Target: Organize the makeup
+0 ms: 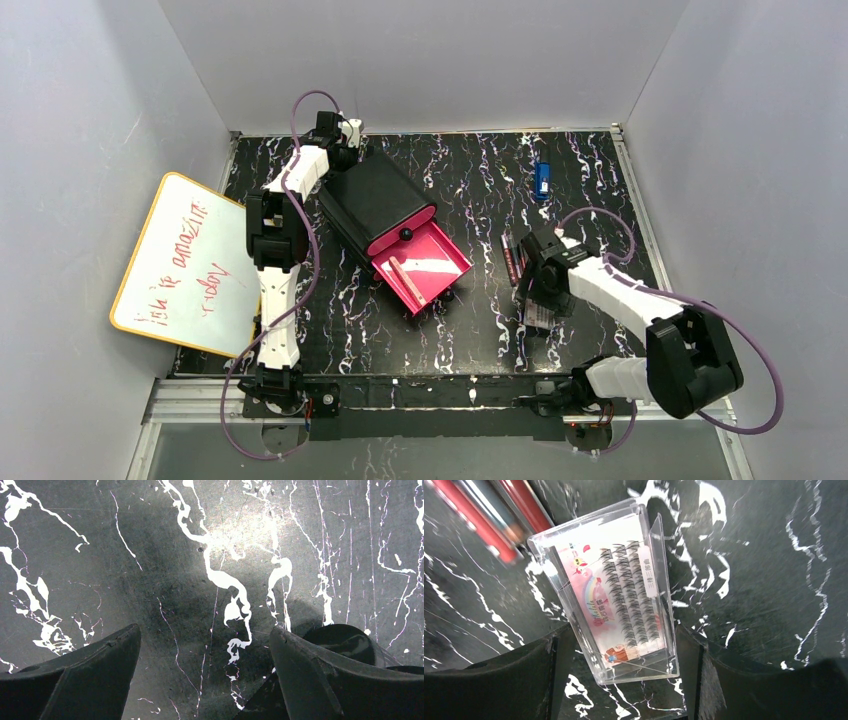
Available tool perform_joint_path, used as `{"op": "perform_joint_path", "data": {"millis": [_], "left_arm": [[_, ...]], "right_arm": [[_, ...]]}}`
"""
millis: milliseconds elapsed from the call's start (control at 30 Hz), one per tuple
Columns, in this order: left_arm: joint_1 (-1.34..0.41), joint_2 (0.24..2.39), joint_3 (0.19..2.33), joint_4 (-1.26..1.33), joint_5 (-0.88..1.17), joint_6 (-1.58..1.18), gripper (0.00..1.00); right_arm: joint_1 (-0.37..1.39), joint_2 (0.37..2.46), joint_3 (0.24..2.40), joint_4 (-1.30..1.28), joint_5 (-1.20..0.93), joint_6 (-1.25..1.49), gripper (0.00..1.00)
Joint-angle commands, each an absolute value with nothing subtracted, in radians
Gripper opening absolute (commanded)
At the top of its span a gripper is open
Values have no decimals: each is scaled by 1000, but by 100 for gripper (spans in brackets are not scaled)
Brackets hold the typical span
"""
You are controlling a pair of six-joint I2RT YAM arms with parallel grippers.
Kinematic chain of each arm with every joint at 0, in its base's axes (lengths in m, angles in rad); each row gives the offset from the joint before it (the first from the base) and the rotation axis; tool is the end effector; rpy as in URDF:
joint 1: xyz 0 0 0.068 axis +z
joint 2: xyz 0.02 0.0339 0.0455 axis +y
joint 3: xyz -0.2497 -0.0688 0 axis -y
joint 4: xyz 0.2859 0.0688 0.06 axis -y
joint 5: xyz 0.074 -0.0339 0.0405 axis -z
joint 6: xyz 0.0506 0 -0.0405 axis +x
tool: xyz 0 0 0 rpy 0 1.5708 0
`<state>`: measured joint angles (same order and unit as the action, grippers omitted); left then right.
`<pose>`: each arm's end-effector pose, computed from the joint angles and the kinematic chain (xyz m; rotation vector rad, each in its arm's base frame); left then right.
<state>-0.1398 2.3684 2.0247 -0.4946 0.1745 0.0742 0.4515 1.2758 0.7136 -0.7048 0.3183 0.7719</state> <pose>0.5641 -0.0883 0.1560 0.3370 2.3824 -0.2405 0.2389 0.0982 0.1343 0.4981 2.6651 -0.1179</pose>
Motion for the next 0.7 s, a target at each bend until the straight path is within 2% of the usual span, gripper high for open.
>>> {"op": "perform_joint_path", "data": {"millis": [0, 400, 667], "left_arm": [[-160, 2373, 2051, -537, 221, 74, 98], [-160, 2374, 2051, -537, 219, 75, 98], [-160, 2378, 2052, -537, 219, 74, 98]], "right_arm": [[496, 1269, 669, -691, 304, 845, 79], [512, 1327, 675, -668, 328, 844, 84], [517, 1356, 630, -620, 313, 850, 81]]}}
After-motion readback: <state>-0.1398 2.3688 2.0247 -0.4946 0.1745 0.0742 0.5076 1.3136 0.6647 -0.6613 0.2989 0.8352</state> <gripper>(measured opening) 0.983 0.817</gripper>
